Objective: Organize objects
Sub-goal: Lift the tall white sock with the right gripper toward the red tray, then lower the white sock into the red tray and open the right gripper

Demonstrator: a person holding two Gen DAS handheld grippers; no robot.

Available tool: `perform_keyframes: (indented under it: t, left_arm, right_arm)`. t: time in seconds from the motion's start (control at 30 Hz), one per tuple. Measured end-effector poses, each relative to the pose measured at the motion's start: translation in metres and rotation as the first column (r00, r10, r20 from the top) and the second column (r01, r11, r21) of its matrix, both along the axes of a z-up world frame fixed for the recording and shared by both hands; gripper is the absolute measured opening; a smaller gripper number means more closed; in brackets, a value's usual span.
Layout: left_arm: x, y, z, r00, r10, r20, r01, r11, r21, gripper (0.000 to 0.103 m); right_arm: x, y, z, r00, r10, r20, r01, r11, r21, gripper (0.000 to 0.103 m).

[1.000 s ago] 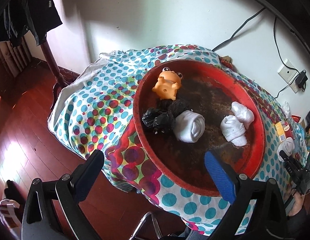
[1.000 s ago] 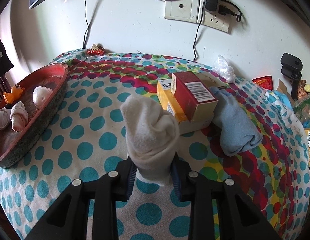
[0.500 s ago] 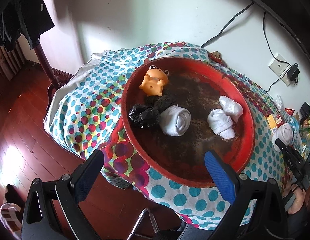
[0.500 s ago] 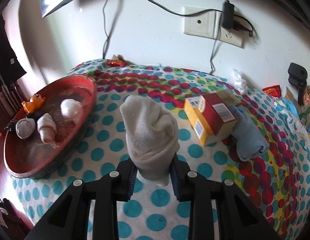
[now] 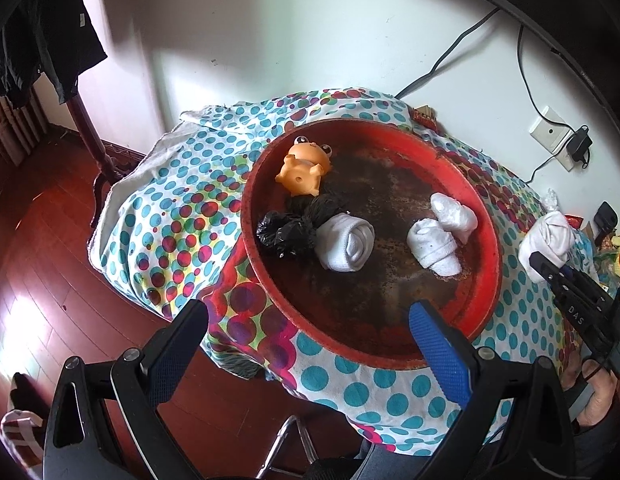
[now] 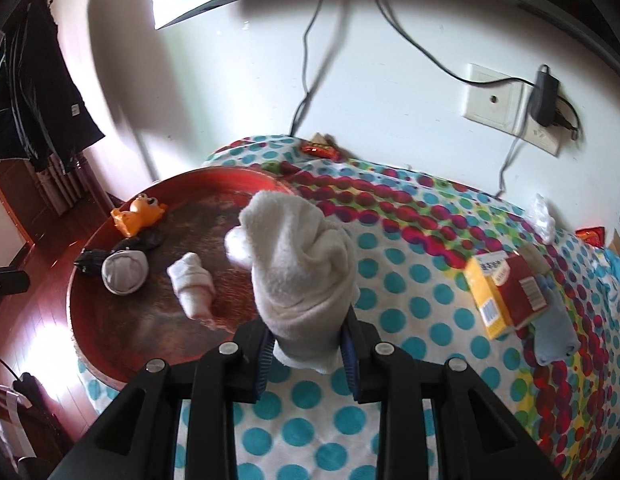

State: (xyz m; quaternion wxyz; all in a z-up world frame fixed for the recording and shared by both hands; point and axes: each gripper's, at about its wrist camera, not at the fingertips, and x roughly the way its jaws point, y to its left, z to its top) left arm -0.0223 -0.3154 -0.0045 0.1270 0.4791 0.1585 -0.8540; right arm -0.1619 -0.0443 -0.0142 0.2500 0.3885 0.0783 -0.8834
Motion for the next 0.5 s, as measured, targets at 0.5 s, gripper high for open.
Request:
perform_keyframes:
  t: [0.5]
  left_arm:
    - [0.0, -0.002, -0.006, 0.999, 0.006, 0.032, -0.006, 1.0, 0.003, 0.1]
  right_arm:
    - [-0.008, -0.072, -0.021, 0.996, 0.074, 0.051, -0.079, 0.993, 0.089, 0.029]
